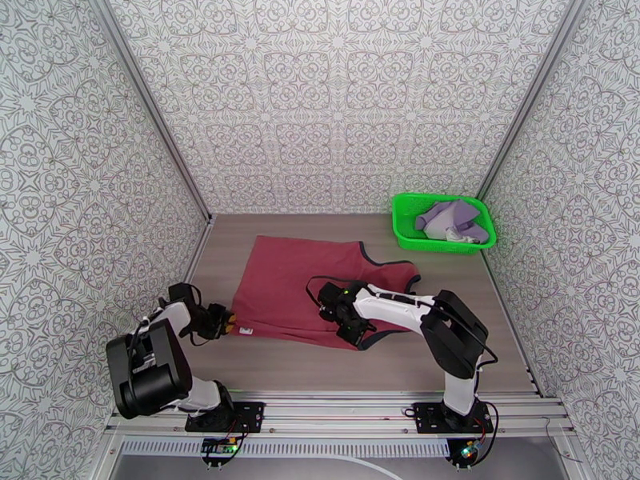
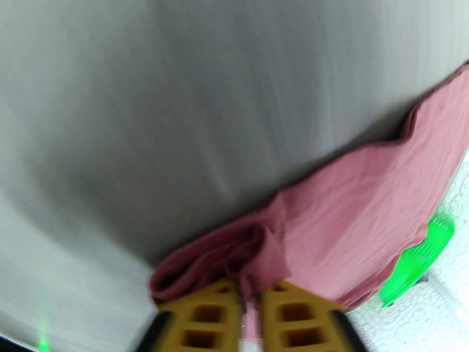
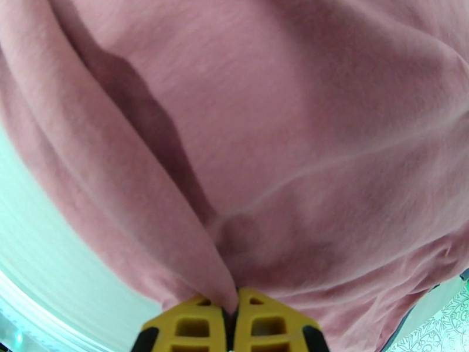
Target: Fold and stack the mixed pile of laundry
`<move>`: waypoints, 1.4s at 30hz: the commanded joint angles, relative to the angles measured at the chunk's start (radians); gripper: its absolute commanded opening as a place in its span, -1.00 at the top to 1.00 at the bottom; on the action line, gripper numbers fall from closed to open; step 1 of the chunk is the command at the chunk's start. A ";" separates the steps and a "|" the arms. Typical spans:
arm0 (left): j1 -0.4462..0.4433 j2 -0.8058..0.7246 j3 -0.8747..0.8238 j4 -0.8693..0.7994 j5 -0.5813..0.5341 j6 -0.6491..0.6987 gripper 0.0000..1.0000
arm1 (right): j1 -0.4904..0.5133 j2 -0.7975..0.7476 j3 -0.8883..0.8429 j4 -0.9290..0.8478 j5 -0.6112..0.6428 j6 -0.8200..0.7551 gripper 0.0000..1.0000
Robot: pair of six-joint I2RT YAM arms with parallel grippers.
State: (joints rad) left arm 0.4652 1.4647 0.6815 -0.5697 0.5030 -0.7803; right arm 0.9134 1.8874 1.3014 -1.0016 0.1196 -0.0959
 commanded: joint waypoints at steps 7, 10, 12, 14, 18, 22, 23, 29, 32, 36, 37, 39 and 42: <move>-0.002 -0.083 0.080 -0.034 0.000 0.007 -0.18 | -0.016 0.015 0.004 0.049 0.047 0.049 1.00; 0.001 -0.104 0.104 -0.048 -0.009 0.009 -0.20 | -0.022 0.006 0.001 0.063 0.061 0.070 1.00; 0.000 -0.108 0.108 -0.042 -0.009 0.006 -0.22 | -0.026 0.000 -0.001 0.074 0.069 0.088 0.95; -0.006 -0.103 0.107 -0.024 -0.009 0.006 -0.23 | -0.029 -0.006 -0.005 0.088 0.079 0.106 0.89; -0.028 -0.080 0.089 0.024 -0.003 0.001 -0.25 | -0.038 -0.016 -0.007 0.110 0.114 0.158 0.73; -0.052 -0.052 0.071 0.061 0.003 -0.006 -0.25 | -0.048 -0.021 -0.011 0.114 0.126 0.213 0.49; -0.056 -0.050 0.067 0.069 0.002 -0.008 -0.25 | -0.050 -0.025 -0.013 0.115 0.126 0.228 0.42; -0.058 -0.057 0.085 0.059 -0.017 0.011 -0.25 | -0.055 -0.038 -0.044 0.142 0.124 0.324 0.22; -0.059 -0.061 0.093 0.048 -0.016 0.024 -0.25 | -0.058 -0.027 -0.049 0.155 0.128 0.362 0.26; -0.060 -0.055 0.091 0.047 -0.012 0.042 -0.23 | -0.065 -0.016 -0.045 0.151 0.143 0.406 0.49; -0.059 -0.051 0.089 0.051 -0.011 0.045 -0.23 | -0.068 -0.017 -0.045 0.149 0.144 0.413 0.51; -0.062 -0.041 0.082 0.064 -0.005 0.046 -0.22 | -0.070 -0.018 -0.046 0.148 0.144 0.425 0.52; -0.069 -0.022 0.075 0.083 0.002 0.044 -0.20 | -0.074 -0.020 -0.048 0.144 0.144 0.439 0.52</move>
State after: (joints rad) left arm 0.4091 1.4200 0.7574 -0.5182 0.4999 -0.7547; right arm 0.8524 1.8786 1.2671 -0.8600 0.2344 0.3000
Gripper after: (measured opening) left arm 0.603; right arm 0.241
